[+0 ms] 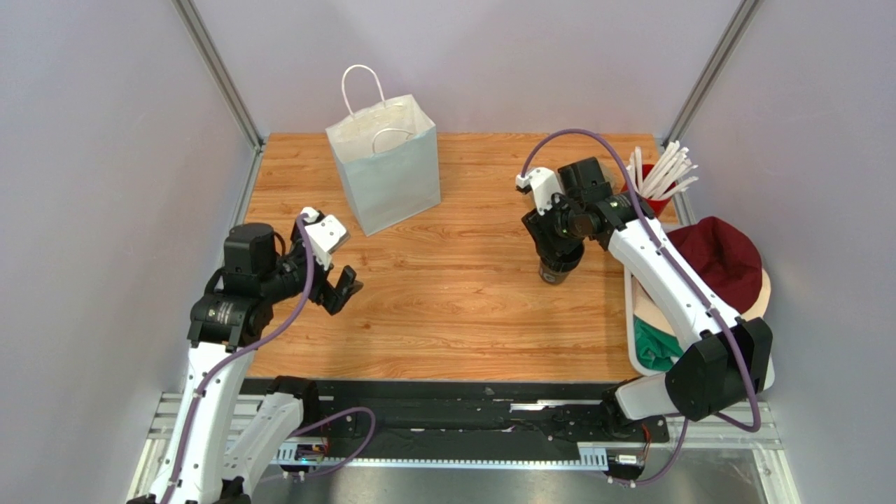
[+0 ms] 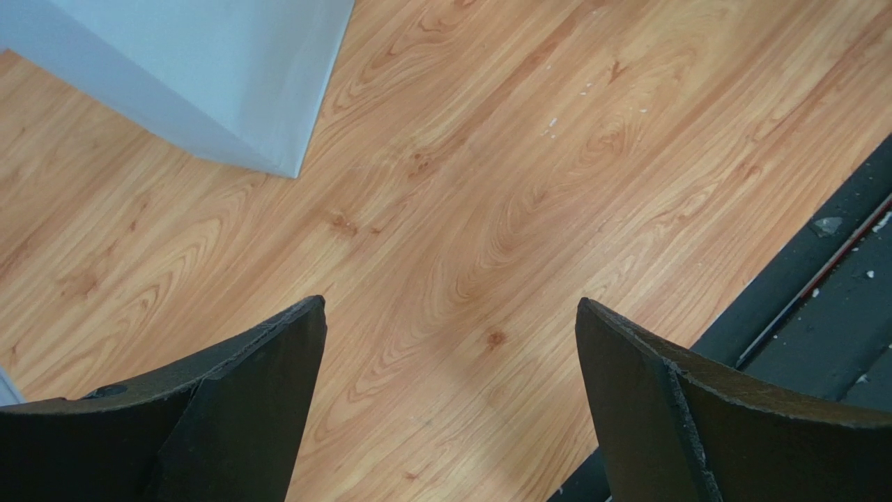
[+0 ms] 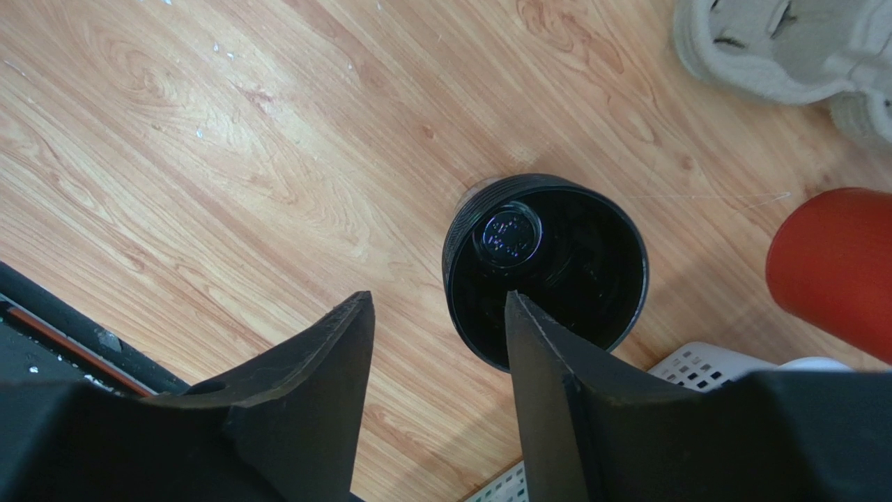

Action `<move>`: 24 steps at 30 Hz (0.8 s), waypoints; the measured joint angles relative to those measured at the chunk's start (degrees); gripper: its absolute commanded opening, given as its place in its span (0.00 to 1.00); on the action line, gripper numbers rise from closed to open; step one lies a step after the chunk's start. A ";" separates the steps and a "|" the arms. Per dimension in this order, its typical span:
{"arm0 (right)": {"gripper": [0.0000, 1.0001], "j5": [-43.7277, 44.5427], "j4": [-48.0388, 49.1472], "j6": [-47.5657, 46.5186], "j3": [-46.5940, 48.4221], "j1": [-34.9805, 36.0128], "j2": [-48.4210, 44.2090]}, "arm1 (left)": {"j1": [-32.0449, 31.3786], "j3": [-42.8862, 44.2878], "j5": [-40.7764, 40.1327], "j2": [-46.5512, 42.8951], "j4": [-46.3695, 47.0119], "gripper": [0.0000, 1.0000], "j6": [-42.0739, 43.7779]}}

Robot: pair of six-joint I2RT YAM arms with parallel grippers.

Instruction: Pack the takeout coffee

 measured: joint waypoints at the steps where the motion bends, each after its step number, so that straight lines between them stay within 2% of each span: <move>1: 0.46 0.04 0.04 0.13 -0.31 0.00 0.15 | 0.00 -0.22 0.61 -0.55 0.13 0.98 0.04; 5: 0.45 0.39 0.76 0.68 -1.40 0.02 0.37 | 0.00 -0.02 1.99 0.20 1.11 0.98 0.22; 10: 0.44 0.42 1.16 0.87 -2.25 0.00 0.44 | 0.00 0.11 -0.28 2.86 1.70 0.98 -0.07; 15: 0.40 0.46 1.75 0.94 -2.25 0.04 1.73 | 0.00 -3.17 -0.92 -0.20 4.70 0.99 -0.76; 24: 0.36 1.40 2.34 0.96 -3.08 0.04 3.54 | 0.00 -4.83 -1.53 -0.02 7.63 0.99 -1.49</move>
